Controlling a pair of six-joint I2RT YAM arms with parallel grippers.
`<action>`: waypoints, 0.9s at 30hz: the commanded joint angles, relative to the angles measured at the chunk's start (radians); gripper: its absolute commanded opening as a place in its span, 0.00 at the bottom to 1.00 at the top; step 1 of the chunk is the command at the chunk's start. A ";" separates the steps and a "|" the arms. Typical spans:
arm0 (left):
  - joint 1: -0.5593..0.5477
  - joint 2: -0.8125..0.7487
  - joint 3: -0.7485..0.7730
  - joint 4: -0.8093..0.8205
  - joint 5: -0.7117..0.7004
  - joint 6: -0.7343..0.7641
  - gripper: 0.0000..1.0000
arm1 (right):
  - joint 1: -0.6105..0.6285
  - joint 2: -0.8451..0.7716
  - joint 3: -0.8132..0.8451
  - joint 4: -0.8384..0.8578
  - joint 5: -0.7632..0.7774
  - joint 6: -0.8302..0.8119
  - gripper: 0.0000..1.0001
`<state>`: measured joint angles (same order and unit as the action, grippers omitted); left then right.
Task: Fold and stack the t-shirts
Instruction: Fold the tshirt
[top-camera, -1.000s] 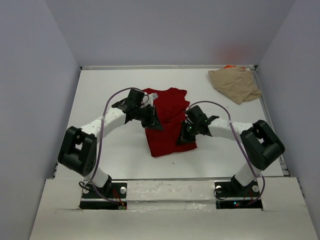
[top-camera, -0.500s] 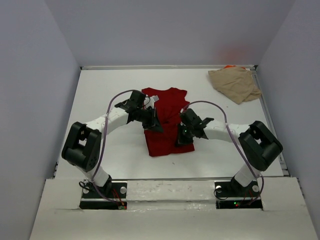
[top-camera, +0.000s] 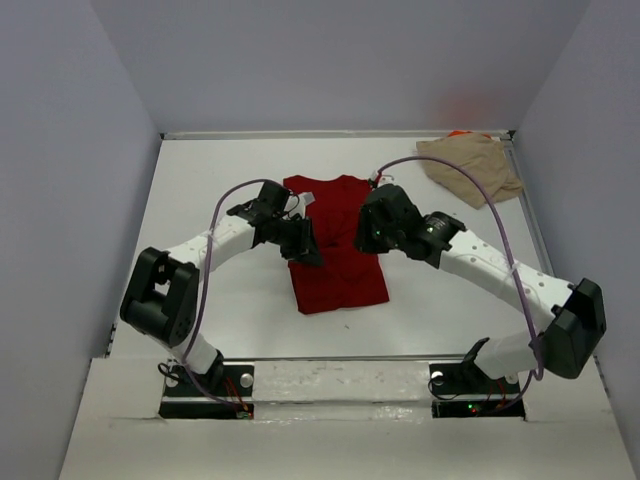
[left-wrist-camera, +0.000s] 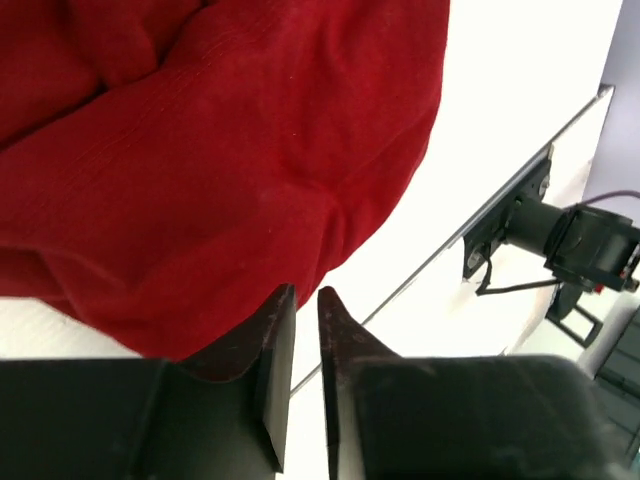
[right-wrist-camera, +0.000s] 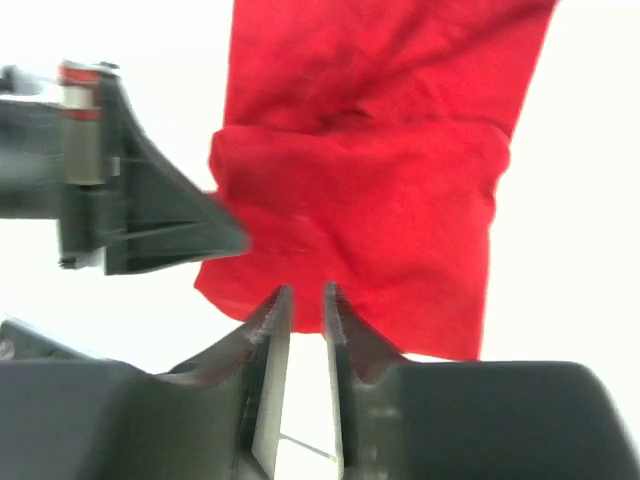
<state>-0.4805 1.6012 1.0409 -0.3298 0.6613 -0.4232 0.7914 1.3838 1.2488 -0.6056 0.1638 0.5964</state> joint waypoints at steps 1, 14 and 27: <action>0.022 -0.083 -0.019 -0.041 -0.068 -0.008 0.33 | -0.017 0.044 -0.146 -0.100 0.088 0.043 0.49; 0.053 -0.152 -0.125 -0.089 -0.016 -0.005 0.72 | -0.132 -0.020 -0.331 0.027 -0.070 -0.021 0.86; 0.052 -0.273 -0.219 -0.160 0.000 -0.032 0.72 | -0.152 -0.029 -0.336 0.046 -0.099 -0.032 0.86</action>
<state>-0.4244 1.3994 0.8387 -0.4465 0.6315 -0.4393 0.6559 1.3823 0.9058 -0.5991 0.0822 0.5865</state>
